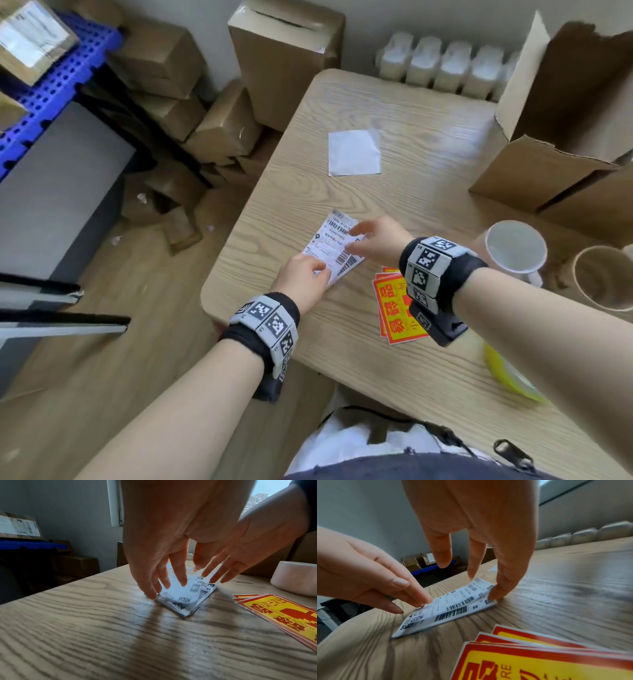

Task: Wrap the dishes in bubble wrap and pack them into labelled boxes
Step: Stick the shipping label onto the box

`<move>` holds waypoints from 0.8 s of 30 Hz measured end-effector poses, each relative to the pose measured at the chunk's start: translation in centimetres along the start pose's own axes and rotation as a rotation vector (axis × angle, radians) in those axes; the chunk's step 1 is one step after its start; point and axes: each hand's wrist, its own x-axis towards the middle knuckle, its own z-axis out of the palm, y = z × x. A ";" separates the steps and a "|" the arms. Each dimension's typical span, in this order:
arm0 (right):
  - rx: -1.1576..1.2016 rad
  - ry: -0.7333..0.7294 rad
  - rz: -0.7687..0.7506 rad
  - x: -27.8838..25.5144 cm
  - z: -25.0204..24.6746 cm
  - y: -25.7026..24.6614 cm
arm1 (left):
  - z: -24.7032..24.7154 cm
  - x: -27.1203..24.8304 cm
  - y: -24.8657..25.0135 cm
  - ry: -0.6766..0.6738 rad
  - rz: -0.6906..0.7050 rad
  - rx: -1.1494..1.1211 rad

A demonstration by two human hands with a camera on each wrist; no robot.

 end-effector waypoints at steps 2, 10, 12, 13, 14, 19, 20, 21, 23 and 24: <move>-0.017 0.035 0.004 0.6 0.4 -0.2 | 0.1 0.1 -0.3 -0.016 0.017 0.020; 0.068 0.238 -0.015 1.5 0.5 -1.3 | -0.7 0.6 -0.5 -0.044 0.022 0.034; 0.188 0.270 -0.047 1.2 -0.1 -1.4 | -1.3 0.7 -0.5 0.022 0.006 0.001; 0.262 0.296 -0.061 1.0 -0.4 -1.4 | -1.7 0.8 -0.6 0.089 -0.011 -0.026; 0.331 0.321 -0.066 0.7 -0.9 -1.4 | -2.2 0.8 -0.5 0.159 -0.028 -0.065; 0.540 0.396 -0.073 -0.7 -3.2 -1.0 | -3.8 1.1 0.3 0.160 -0.013 -0.494; 0.557 0.409 -0.073 -1.0 -3.7 -1.0 | -4.1 1.0 0.7 0.137 -0.015 -0.594; 0.558 0.430 -0.072 -1.1 -4.0 -0.9 | -4.3 1.0 1.1 0.125 -0.014 -0.662; 0.438 0.520 -0.079 -1.5 -4.6 -0.7 | -4.6 0.8 2.0 0.123 -0.005 -0.725; 0.324 0.573 -0.096 -2.0 -4.7 -0.7 | -4.8 0.6 2.5 0.128 0.001 -0.745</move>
